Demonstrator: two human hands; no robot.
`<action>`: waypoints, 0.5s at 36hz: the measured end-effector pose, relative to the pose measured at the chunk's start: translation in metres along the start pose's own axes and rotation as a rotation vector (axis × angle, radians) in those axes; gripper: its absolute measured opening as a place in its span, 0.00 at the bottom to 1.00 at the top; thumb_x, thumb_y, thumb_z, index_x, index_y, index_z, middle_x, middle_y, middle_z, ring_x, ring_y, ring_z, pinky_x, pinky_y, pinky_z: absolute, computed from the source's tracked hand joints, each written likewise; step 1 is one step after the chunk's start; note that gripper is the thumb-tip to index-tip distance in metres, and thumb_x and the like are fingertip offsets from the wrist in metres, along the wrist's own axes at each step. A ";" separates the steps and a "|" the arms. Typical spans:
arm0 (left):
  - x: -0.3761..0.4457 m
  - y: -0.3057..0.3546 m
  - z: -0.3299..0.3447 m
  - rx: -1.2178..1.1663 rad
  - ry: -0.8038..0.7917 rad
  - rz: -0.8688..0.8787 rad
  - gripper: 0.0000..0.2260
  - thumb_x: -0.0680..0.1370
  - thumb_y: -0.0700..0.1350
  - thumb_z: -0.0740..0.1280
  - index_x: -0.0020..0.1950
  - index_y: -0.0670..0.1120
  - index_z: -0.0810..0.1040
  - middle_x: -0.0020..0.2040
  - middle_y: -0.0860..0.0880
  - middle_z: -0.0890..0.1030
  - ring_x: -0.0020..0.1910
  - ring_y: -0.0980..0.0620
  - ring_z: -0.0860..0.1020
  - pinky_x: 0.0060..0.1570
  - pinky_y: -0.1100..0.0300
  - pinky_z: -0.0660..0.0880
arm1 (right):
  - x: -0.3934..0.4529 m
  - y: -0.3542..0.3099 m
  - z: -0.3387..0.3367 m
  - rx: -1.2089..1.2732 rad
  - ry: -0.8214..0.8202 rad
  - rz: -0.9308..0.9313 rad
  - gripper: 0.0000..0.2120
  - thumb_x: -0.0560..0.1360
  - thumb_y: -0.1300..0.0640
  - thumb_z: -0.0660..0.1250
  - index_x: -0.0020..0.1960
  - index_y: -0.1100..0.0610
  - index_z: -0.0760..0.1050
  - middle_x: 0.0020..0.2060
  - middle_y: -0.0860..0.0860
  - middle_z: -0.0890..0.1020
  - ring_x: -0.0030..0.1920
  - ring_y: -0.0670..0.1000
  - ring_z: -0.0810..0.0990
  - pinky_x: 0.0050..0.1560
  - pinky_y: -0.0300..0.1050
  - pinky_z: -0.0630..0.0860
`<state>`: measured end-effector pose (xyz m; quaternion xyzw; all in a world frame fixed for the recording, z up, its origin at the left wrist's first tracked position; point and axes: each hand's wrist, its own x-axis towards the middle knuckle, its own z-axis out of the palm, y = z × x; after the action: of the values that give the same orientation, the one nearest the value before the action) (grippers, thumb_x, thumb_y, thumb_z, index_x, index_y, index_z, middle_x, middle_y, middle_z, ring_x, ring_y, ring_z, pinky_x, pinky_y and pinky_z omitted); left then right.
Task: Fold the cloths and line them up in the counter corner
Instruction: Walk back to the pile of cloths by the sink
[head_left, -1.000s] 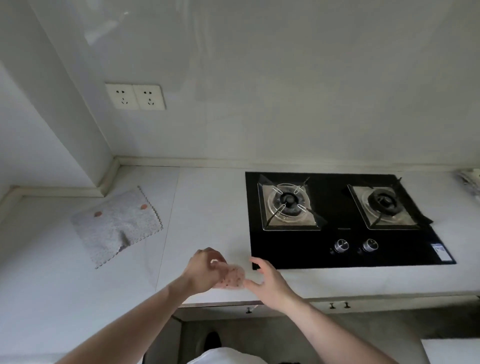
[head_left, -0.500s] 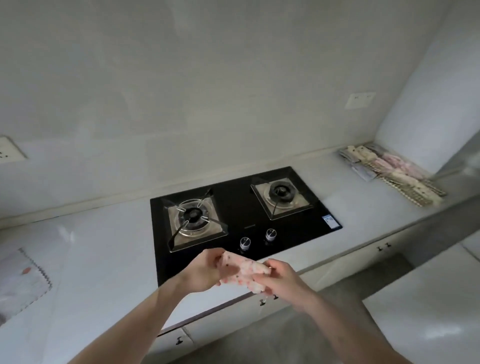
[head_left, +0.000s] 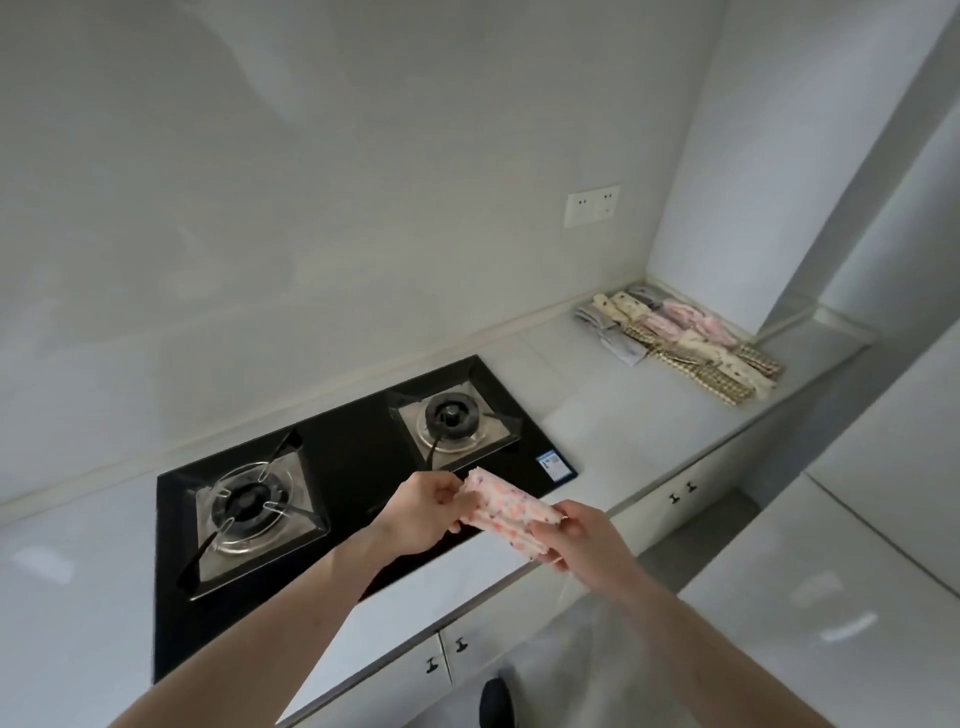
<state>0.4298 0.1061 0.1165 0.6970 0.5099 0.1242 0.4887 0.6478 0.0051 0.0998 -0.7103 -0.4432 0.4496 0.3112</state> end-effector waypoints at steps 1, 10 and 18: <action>0.013 0.007 0.004 0.017 -0.007 -0.003 0.09 0.79 0.54 0.70 0.47 0.49 0.82 0.35 0.53 0.82 0.31 0.61 0.79 0.38 0.63 0.75 | 0.008 0.003 -0.009 0.011 0.018 0.008 0.08 0.76 0.51 0.71 0.49 0.55 0.79 0.38 0.53 0.86 0.39 0.54 0.86 0.40 0.44 0.79; 0.132 0.076 0.049 0.142 -0.037 0.018 0.16 0.78 0.58 0.70 0.38 0.48 0.81 0.34 0.53 0.85 0.33 0.58 0.83 0.38 0.66 0.75 | 0.075 0.033 -0.097 0.131 0.101 0.170 0.06 0.76 0.57 0.70 0.49 0.60 0.80 0.36 0.57 0.85 0.33 0.50 0.82 0.35 0.43 0.75; 0.241 0.132 0.094 0.020 -0.116 -0.035 0.13 0.76 0.57 0.73 0.42 0.47 0.82 0.35 0.51 0.85 0.34 0.55 0.84 0.34 0.61 0.77 | 0.137 0.046 -0.183 0.215 0.259 0.210 0.03 0.79 0.56 0.69 0.50 0.54 0.80 0.38 0.54 0.86 0.35 0.49 0.83 0.36 0.41 0.78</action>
<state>0.6790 0.2545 0.0980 0.6987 0.4941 0.0701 0.5126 0.8586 0.1033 0.0850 -0.7672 -0.2723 0.4291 0.3913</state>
